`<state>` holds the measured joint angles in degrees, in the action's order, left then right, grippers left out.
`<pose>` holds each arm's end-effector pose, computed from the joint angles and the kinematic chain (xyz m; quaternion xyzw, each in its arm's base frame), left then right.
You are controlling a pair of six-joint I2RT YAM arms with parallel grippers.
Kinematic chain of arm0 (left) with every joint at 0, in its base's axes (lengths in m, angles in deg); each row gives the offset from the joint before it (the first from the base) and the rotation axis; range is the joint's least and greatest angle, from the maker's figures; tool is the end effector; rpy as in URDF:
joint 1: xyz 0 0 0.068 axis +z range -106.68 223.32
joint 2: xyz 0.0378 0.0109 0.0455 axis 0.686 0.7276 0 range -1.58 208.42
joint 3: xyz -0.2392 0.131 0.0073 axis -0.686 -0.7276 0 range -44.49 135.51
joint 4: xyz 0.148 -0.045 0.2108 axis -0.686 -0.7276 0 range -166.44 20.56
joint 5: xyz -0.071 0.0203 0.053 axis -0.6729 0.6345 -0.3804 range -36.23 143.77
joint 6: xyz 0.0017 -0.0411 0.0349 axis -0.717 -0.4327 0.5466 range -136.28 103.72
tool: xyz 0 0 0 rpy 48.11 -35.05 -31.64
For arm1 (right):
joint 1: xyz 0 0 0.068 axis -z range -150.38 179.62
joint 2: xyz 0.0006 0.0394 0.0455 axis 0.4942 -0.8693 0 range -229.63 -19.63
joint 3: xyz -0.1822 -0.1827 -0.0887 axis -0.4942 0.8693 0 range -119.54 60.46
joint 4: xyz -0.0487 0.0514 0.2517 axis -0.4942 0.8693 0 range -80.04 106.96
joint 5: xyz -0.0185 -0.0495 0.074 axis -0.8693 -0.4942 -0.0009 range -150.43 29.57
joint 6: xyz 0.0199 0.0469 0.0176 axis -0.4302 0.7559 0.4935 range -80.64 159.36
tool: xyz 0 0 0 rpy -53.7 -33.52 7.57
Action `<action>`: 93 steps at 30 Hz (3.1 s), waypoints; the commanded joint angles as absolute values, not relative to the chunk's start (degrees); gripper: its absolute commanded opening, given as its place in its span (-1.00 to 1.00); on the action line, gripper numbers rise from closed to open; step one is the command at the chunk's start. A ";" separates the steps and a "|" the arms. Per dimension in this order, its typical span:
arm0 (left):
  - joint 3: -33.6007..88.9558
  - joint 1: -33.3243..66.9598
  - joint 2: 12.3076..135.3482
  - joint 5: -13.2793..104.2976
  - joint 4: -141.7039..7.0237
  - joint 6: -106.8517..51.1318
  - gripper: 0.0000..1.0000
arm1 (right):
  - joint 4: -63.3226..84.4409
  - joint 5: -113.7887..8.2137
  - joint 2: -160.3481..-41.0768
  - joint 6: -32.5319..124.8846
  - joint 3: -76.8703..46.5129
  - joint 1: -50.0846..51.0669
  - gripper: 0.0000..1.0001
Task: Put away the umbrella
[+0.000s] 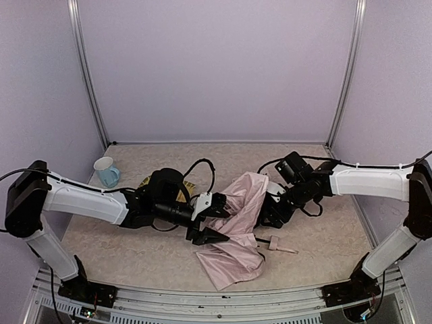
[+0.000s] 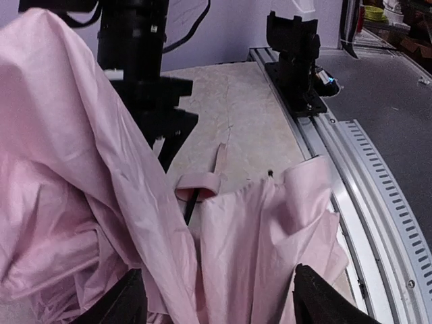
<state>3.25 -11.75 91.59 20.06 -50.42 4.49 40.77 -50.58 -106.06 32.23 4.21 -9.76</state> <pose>0.1797 -0.2919 0.1986 0.6204 0.5478 -0.3842 0.4093 0.2268 0.1941 0.2103 -0.4005 0.8777 0.1491 0.2167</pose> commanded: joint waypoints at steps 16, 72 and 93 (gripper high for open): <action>15.83 -5.86 99.56 22.46 -40.44 5.06 0.31 | 41.41 -40.68 -84.72 25.43 9.20 -11.07 0.55; 9.24 -20.27 88.60 29.19 -55.35 18.32 0.32 | 31.26 -26.76 -115.02 37.27 -6.53 -6.49 0.30; 12.86 -23.21 98.53 23.34 -67.79 22.82 -1.00 | 14.63 -26.40 -122.40 54.44 -10.83 -2.56 -1.00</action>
<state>14.10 -21.98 99.94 29.06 -64.62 22.24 20.44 -18.17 -121.71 51.53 -5.63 -5.15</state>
